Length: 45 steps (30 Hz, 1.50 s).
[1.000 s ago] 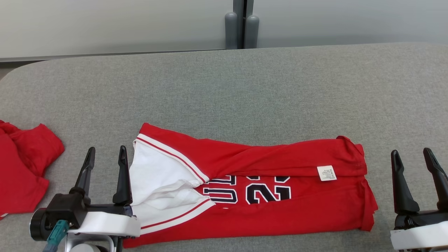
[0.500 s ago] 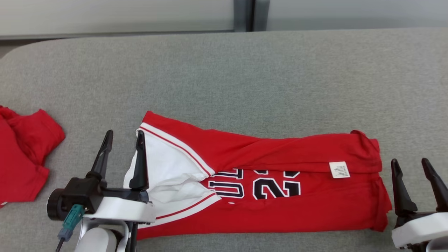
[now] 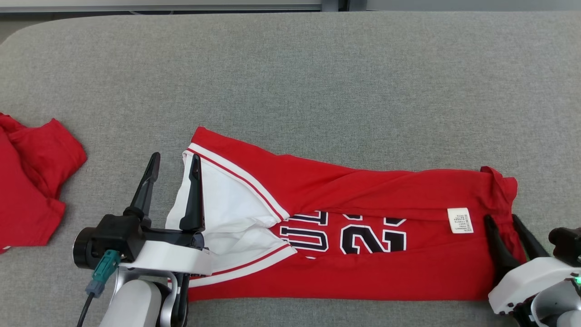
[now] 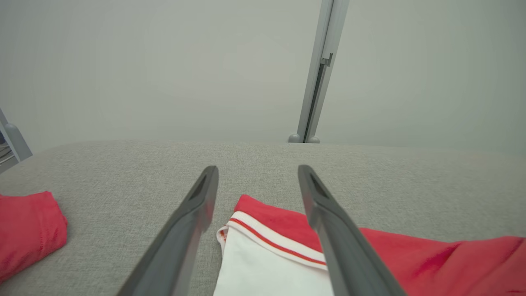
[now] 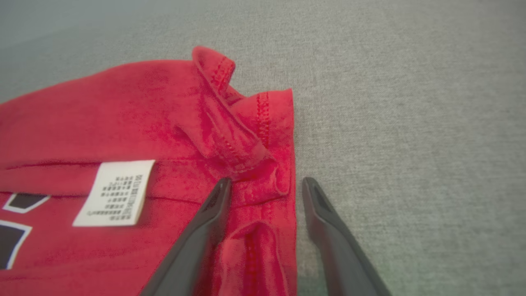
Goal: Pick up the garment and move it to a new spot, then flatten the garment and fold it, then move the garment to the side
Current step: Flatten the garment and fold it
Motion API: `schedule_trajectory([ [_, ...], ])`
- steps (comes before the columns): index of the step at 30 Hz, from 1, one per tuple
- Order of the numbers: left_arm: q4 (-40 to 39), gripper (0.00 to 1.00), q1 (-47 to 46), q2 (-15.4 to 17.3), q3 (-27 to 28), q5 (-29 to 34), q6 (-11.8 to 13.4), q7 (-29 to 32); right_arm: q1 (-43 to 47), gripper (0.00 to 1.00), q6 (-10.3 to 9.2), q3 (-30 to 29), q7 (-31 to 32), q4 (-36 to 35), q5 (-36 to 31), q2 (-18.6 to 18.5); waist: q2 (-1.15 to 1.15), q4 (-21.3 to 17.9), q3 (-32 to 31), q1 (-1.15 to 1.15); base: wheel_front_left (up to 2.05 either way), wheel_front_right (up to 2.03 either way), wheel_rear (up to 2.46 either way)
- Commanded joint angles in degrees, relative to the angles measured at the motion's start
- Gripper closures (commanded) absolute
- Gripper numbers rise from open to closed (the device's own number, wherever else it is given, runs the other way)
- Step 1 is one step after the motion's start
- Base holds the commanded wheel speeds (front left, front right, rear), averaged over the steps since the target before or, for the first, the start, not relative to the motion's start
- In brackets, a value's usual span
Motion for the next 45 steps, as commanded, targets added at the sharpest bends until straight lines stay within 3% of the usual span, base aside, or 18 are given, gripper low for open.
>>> schedule_trajectory([
  [1, -0.1, 0.0, -1.2, 0.2, 0.5, 0.3, -0.3, -0.2, 3.1, 0.7, 0.08, 1.7, 2.8, 1.6, 0.3, 1.7, 0.0, 0.0, 0.1, 0.0, 0.0, 0.0, 0.0],
  [2, -0.1, 0.0, -1.2, 0.0, 0.6, 0.6, -0.4, -0.2, 3.6, 0.98, 0.1, 1.8, 3.9, 1.0, 0.4, 1.9, 0.0, -0.1, 0.2, 0.0, 0.0, 0.0, 0.0],
  [3, -0.1, 0.0, -1.3, -0.2, 0.8, 0.7, -0.6, -0.2, 3.9, 1.0, 0.08, 1.6, 4.4, 0.2, 0.1, 2.0, 0.0, -0.1, 0.3, 0.0, 0.0, 0.0, 0.0],
  [10, -0.2, 0.0, -1.4, -0.8, 2.1, 1.7, -1.2, -0.2, 3.0, 1.0, 0.08, -1.4, 4.4, -5.7, -0.7, 2.5, 0.0, -0.8, 0.8, 0.0, 0.0, 0.0, 0.0],
  [22, -0.2, 0.0, -0.7, -1.8, 4.1, 2.8, -2.0, -0.2, 3.0, 1.0, -0.03, -14.1, 1.7, -7.5, 0.2, -2.0, 0.0, -1.8, 0.7, 0.0, 0.0, 0.0, 0.0],
  [26, -0.1, 0.0, -0.3, -1.9, 4.7, 3.1, -2.0, -0.2, 2.1, 1.0, -0.03, -14.5, 2.6, -10.1, 0.6, -2.7, 0.0, -2.3, 0.3, 0.0, 0.0, 0.0, 0.0],
  [32, 0.7, 0.0, 0.2, -1.9, 5.5, 3.6, -2.2, -0.2, -0.4, 1.0, 0.02, -8.7, 7.2, -21.1, 0.3, -1.6, 0.0, -3.4, -1.1, 0.0, 0.0, 0.0, 0.0],
  [37, 1.6, 0.0, -0.1, -2.1, 4.9, 3.7, -2.7, -0.2, -3.5, 1.0, 0.03, 1.4, 10.3, -26.6, 1.0, 0.9, 0.0, -2.9, -2.4, 0.0, 0.0, 0.0, 0.0],
  [41, 2.4, 0.0, -0.5, -2.4, 4.5, 3.6, -3.1, -0.2, -6.4, 1.0, 0.03, 11.7, 10.5, -25.2, 2.9, 3.7, 0.0, -1.6, -2.9, 0.0, 0.0, 0.0, 0.0],
  [45, 3.1, 0.0, -1.1, -2.7, 3.6, 3.9, -3.3, -0.2, -10.3, 1.0, 0.03, 23.4, 8.9, -18.7, 6.6, 7.2, 0.0, 0.6, -2.5, 0.0, 0.0, 0.0, 0.0],
])
